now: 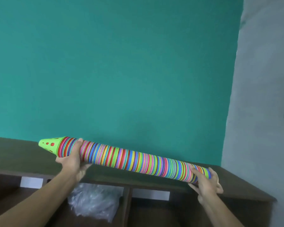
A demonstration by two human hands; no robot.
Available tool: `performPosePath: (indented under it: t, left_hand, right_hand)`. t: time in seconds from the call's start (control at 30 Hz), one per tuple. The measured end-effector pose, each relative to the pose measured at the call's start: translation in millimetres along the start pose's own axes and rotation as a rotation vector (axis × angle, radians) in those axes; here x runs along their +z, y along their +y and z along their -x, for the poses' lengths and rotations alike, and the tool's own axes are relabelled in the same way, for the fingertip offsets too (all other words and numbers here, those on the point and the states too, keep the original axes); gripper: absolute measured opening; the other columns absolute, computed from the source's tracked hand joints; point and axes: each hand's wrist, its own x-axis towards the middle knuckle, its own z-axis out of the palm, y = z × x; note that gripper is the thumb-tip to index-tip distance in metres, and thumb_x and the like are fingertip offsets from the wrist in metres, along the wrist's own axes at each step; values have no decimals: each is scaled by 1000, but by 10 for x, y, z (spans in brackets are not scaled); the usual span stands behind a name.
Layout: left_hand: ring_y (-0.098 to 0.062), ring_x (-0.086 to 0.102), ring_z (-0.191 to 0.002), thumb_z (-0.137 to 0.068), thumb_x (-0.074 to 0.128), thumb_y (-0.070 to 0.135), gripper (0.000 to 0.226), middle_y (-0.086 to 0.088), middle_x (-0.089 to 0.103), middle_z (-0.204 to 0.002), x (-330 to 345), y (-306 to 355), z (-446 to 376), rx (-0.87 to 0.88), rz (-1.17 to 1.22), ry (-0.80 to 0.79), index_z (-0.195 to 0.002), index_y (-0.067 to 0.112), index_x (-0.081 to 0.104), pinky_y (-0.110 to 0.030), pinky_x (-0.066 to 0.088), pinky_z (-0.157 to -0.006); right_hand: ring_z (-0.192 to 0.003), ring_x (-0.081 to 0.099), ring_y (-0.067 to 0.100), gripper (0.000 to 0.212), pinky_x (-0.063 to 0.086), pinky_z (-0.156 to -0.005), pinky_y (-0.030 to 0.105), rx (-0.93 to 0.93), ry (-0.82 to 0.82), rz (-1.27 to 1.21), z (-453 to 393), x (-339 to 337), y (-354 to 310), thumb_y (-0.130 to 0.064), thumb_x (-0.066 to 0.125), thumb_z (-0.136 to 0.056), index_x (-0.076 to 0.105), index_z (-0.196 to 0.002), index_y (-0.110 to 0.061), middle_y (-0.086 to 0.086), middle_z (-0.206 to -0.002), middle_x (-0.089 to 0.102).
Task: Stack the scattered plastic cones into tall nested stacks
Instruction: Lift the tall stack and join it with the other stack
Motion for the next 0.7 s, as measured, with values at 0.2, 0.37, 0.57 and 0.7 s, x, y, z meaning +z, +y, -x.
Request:
performPosePath:
  t: [0.2, 0.37, 0.57, 0.7]
  left_hand:
    - [-28, 62, -101, -79, 81, 38, 91, -10, 43, -126, 208, -169, -420, 15, -33, 11, -141, 25, 15, -59, 55, -79]
    - [-32, 59, -109, -77, 82, 40, 93, -13, 41, -134, 193, -330, -693, 8, -112, 60, -141, 26, 16, -66, 51, -86]
    - [-34, 57, -115, -76, 83, 40, 101, -14, 36, -145, 147, -530, -904, -45, -198, 110, -146, 28, 11, -68, 50, -88]
    - [-28, 60, -107, -72, 87, 37, 104, -11, 43, -135, 150, -542, -1019, -62, -269, 85, -143, 23, 13, -56, 54, -88]
  right_hand:
    - [-108, 43, 24, 76, 59, -81, 50, 1, 0, 105, -366, 358, 56, -18, 86, -75, 48, -141, -26, 5, -143, 17]
    - [-104, 44, 26, 77, 59, -80, 52, 6, -44, 204, -550, 494, 207, -21, 88, -72, 50, -139, -23, 3, -143, 16]
    - [-101, 48, 26, 74, 61, -76, 50, -26, -30, 334, -768, 587, 391, -27, 87, -73, 52, -138, -27, -1, -144, 16]
    - [-111, 46, 29, 86, 60, -80, 49, -46, -50, 449, -908, 634, 503, -34, 90, -68, 47, -143, -28, -3, -145, 12]
